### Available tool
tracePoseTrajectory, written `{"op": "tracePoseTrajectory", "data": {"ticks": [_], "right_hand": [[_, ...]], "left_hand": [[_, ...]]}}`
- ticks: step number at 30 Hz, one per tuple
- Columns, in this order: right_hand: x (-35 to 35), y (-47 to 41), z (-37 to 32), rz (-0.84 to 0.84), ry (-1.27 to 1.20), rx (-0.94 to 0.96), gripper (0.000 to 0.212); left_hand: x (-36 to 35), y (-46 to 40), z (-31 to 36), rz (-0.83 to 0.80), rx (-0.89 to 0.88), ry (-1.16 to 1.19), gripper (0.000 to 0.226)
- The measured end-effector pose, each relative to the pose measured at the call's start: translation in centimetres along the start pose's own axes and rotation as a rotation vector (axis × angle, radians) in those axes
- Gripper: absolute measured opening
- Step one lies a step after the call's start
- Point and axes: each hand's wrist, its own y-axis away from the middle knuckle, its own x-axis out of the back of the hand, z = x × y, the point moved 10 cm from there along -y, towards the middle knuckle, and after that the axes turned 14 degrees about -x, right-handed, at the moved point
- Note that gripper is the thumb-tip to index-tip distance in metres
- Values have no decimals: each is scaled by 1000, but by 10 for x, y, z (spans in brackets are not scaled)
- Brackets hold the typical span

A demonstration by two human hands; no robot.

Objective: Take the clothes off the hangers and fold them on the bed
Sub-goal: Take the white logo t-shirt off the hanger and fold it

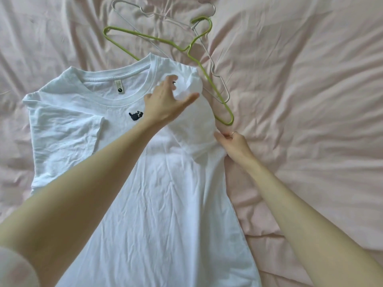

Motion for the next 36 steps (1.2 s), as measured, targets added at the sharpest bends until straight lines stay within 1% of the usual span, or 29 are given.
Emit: {"op": "tracePoseTrajectory", "data": {"ticks": [1,2,3,5,6,8,9,11,13,14,15,17,18,19,20,21,22,24,25,27,28,29,31,33,34,35,36], "right_hand": [[-4,-2,2,-33,-42,-12,34],[-8,-1,2,-57,-79,-23,28],[-10,-1,2,-69,-109,-28,20],[-8,-4,4,-69,-137,-37,11],[-7,-4,6,-67,-134,-35,9],[-3,-7,11,-57,-103,-17,17],[-2,-8,14,-49,-58,-11,21],[0,-10,22,-48,-21,-19,23],[-1,-12,33,-94,-115,-91,25],[-2,-12,37,-117,-173,-130,27],[-3,-12,39,-131,-212,-158,31],[-4,-13,40,-148,-244,-176,48],[-5,-13,38,-169,-248,-171,49],[-7,-14,37,-189,-245,-162,41],[-7,-15,37,-208,-238,-155,31],[-8,-17,37,-221,-238,-155,25],[-8,-16,36,-231,-247,-155,20],[-8,-18,35,-232,-254,-145,16],[-8,-18,35,-227,-248,-145,16],[-9,-16,34,-217,-236,-145,18],[-8,-16,33,-206,-234,-147,21],[-7,-15,32,-189,-229,-145,25],[-2,-16,30,-140,-227,-158,37],[0,-16,26,-80,-187,-138,38],[3,-14,20,-5,-111,-69,38],[7,-8,10,111,10,50,42],[10,3,-5,249,163,222,51]], "left_hand": [[-10,-10,7,-70,-5,-10,69],[-17,-18,10,-108,13,-23,65],[-20,-26,10,-106,38,-23,54],[-18,-43,0,4,103,57,21],[-13,-46,-10,81,149,133,15],[-10,-47,-31,176,247,281,28],[-12,-46,-41,186,292,349,28],[-18,-39,-50,153,349,435,22],[-22,-34,-49,123,351,504,25],[-22,-33,-45,117,320,511,29],[-21,-31,-41,103,271,481,33],[-21,-23,-38,30,173,343,45],[-21,-18,-40,-13,157,266,53],[-23,-11,-47,-53,177,223,60],[-25,-6,-53,-88,215,220,62],[-28,-1,-59,-124,260,234,58],[-30,2,-62,-159,291,255,49],[-30,7,-64,-178,332,346,26],[-27,9,-66,-147,353,409,19],[-16,12,-71,-19,379,526,13],[-11,13,-76,33,387,542,13],[-9,17,-82,46,402,542,15],[-15,26,-89,-47,443,563,28],[-26,38,-92,-186,495,600,38],[-29,42,-92,-237,501,597,38],[-31,44,-92,-261,498,582,34],[-29,44,-92,-252,492,567,28]]}}
